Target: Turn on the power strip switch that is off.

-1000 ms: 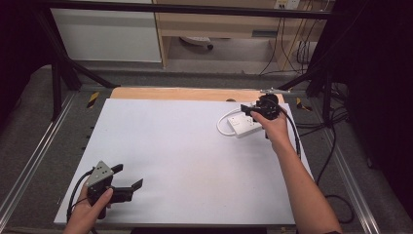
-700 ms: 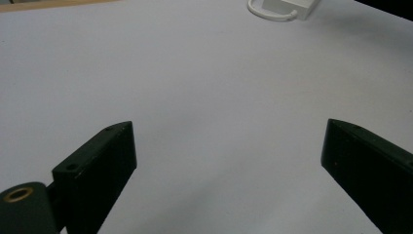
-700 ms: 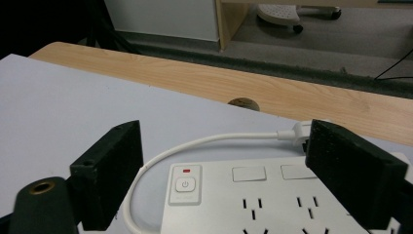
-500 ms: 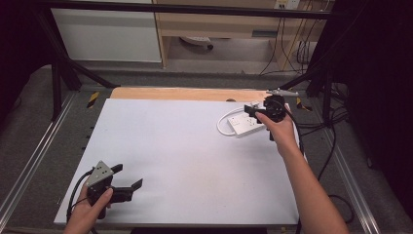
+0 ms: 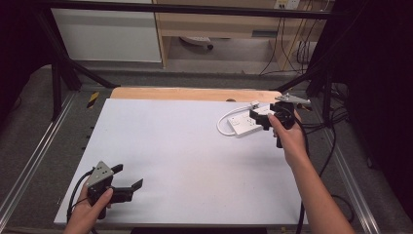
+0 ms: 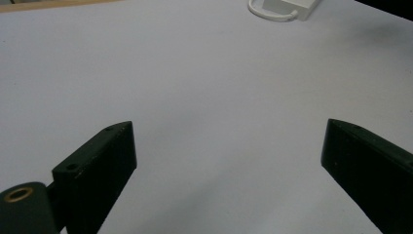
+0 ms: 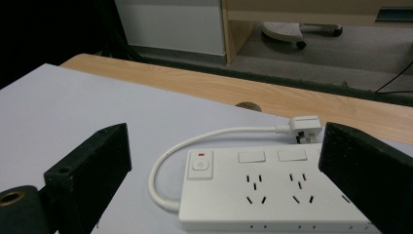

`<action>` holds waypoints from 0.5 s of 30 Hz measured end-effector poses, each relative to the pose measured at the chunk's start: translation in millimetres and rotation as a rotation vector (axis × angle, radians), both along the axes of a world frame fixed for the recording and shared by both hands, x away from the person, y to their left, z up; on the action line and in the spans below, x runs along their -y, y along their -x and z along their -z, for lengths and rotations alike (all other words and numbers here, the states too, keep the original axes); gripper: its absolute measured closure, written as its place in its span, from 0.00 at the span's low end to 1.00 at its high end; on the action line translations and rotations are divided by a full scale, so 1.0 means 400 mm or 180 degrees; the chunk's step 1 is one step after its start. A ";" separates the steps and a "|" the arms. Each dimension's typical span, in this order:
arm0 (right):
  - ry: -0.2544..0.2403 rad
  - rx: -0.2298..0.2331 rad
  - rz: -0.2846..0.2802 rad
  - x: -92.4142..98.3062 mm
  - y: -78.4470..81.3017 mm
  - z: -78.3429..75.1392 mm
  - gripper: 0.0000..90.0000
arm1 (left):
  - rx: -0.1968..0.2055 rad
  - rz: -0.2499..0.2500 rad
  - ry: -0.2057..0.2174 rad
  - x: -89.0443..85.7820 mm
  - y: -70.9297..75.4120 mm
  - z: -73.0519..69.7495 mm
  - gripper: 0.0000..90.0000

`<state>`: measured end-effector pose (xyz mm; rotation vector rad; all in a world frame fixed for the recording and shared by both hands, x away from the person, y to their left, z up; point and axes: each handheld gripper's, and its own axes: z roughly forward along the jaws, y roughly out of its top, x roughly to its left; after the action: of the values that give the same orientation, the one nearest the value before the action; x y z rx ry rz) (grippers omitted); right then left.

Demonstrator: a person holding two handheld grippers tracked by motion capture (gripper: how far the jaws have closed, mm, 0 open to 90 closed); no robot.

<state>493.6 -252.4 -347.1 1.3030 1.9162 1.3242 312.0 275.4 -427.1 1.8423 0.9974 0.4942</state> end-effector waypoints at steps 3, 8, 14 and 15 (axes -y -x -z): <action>-0.0018 0.0034 -0.0017 0.007 0.019 0.002 0.07 | -0.0002 -0.0001 -0.0001 0.000 0.000 0.000 0.07; -0.0044 0.0075 -0.0026 0.016 0.049 0.008 0.06 | -0.0007 -0.0001 0.0001 0.001 0.000 0.001 0.07; -0.0092 0.0125 -0.0051 0.026 0.081 0.013 0.06 | -0.0001 0.0005 -0.0010 0.002 0.000 0.002 0.07; -0.0117 0.0122 -0.0056 0.027 0.087 0.013 0.06 | -0.0003 0.0003 -0.0006 0.002 0.000 0.002 0.07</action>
<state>458.7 -263.0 -352.2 1.2718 1.8898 1.3892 311.9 274.5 -427.8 1.8445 0.9971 0.4940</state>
